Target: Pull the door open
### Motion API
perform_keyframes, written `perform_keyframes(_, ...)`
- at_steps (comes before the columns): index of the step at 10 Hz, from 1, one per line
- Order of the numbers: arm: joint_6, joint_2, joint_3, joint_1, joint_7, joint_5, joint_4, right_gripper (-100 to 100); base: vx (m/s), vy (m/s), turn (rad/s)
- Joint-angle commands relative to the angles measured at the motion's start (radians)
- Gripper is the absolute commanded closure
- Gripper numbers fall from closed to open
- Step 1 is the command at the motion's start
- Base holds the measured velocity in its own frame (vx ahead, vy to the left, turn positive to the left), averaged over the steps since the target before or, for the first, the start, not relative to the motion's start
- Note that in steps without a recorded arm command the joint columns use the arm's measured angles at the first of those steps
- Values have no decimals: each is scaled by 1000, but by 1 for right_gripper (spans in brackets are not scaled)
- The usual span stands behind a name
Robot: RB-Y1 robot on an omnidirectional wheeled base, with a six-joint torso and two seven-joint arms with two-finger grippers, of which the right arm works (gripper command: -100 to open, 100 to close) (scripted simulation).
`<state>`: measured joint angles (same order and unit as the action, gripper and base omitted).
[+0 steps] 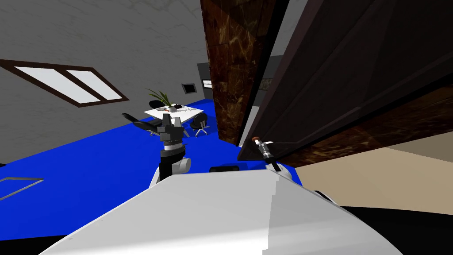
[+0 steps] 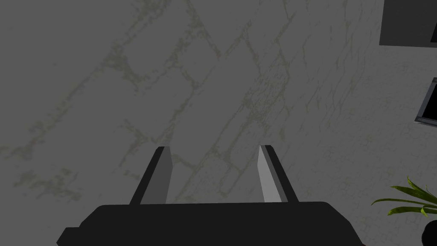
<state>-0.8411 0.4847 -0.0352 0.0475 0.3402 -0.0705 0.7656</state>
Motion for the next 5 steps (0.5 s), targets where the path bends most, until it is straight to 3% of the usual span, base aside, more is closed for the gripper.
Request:
perform_keyframes(1,-33,18,-10,19,17,3,-3,100,-159,-89,160)
perform_keyframes(3,-69,39,-21,41,36,5,-6,100,-234,-103,198)
perform_keyframes(4,-78,44,-24,47,41,6,-7,100,-188,-41,95)
perform_keyframes(5,-107,60,-32,63,56,8,-10,100,-208,-34,134)
